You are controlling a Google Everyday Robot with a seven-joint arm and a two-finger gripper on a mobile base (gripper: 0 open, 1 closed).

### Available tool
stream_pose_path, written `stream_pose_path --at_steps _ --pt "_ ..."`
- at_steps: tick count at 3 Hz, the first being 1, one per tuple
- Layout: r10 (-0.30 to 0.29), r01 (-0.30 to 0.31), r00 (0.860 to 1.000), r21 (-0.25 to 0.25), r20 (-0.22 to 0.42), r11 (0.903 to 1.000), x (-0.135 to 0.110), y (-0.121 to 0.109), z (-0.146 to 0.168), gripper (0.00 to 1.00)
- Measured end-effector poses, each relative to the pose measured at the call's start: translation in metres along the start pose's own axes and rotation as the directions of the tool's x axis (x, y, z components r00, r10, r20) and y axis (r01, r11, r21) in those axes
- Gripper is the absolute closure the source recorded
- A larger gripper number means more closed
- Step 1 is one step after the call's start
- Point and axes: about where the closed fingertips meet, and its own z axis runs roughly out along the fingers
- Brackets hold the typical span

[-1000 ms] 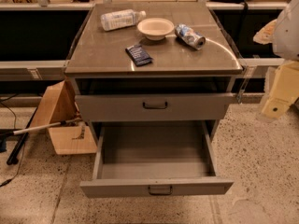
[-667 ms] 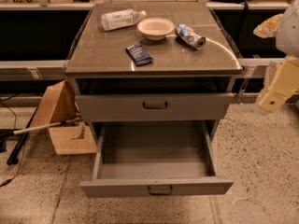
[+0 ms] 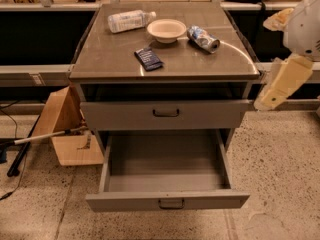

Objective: Place rxbar blueberry into middle drawer

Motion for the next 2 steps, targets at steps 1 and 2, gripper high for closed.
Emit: stream_pose_path --at_steps 1,2 --pt "0.016 -0.011 0.998 0.076 -0.062 0.9971 -0.0042 -0.0127 0.0144 0.00" --pt "0.015 -0.010 0.998 0.075 -0.060 0.9972 -0.0047 -0.0124 0.0141 0.00"
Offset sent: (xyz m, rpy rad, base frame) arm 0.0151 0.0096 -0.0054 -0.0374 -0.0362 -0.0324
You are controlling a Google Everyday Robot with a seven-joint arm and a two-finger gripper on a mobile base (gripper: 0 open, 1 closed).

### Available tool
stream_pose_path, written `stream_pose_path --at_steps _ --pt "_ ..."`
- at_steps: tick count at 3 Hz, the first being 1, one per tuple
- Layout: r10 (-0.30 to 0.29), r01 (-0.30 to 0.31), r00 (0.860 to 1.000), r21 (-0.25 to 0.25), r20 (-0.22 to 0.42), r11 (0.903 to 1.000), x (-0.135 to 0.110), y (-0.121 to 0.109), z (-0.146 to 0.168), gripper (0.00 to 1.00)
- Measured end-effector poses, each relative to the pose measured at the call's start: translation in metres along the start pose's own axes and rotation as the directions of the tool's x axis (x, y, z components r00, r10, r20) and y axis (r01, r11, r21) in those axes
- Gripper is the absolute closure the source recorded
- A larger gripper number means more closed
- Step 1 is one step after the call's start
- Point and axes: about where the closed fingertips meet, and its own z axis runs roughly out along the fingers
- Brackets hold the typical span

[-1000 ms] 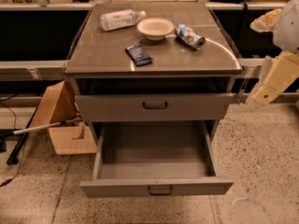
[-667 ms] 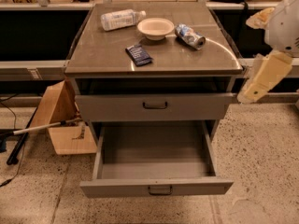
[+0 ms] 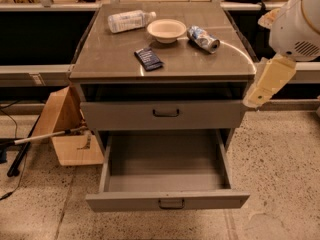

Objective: Place rxbar blueberry into middle drawer

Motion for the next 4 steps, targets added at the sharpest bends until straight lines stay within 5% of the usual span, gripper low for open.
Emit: stream_pose_path --at_steps 1,4 --pt "0.011 -0.011 0.999 0.003 0.032 0.9999 0.001 0.000 0.001 0.00" --pt "0.039 -0.044 0.981 0.025 0.189 0.9987 -0.011 -0.050 0.072 0.00"
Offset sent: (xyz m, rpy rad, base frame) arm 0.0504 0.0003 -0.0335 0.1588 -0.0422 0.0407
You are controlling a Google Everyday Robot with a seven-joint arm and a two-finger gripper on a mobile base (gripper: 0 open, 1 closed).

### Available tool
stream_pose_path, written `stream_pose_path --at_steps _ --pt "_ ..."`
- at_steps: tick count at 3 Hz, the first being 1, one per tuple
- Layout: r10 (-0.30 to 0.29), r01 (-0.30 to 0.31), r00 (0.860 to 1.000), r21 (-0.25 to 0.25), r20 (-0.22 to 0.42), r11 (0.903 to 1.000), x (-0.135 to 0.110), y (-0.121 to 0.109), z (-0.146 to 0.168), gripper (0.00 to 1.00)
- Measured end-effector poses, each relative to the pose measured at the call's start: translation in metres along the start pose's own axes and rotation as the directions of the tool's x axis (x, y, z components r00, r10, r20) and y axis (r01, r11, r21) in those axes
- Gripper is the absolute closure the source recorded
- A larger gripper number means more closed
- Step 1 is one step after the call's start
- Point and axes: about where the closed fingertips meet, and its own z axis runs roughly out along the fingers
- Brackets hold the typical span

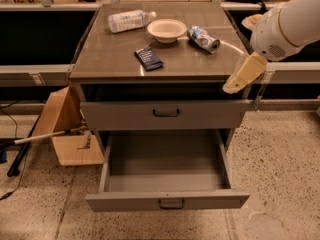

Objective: Place rxbar blueberry into middle drawer

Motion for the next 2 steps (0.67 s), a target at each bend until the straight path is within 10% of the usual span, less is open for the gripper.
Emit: stream_pose_path --at_steps 2 --pt "-0.004 0.004 1.000 0.026 0.012 0.9997 -0.0189 -0.0337 0.0256 0.00"
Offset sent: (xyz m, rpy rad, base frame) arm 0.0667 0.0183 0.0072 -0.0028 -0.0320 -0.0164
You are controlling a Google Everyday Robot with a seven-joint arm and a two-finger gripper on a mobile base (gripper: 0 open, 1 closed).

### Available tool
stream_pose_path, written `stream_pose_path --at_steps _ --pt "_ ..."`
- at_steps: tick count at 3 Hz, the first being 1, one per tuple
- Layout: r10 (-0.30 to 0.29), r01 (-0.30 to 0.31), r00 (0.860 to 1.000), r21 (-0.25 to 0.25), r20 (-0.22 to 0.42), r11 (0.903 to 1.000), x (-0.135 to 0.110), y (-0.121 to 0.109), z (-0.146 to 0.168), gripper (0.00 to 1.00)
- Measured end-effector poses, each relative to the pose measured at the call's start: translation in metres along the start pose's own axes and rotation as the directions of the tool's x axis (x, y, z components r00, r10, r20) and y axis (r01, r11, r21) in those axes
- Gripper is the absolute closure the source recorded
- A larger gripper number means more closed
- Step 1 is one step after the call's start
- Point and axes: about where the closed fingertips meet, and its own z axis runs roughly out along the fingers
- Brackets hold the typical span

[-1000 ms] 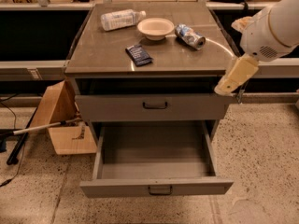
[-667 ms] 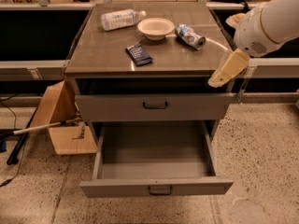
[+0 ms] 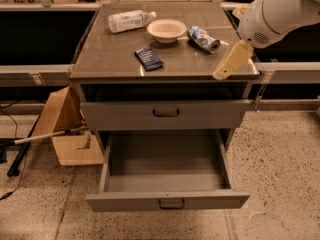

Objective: Place rxbar blueberry into middle drawer

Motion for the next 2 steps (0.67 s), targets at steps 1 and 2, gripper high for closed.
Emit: stream_pose_path --at_steps 1,2 --pt "0.048 -0.048 0.999 0.041 -0.014 0.9980 -0.007 -0.002 0.011 0.00" --pt "0.116 -0.111 0.992 0.102 -0.040 0.9886 -0.020 -0.013 0.033 0.00"
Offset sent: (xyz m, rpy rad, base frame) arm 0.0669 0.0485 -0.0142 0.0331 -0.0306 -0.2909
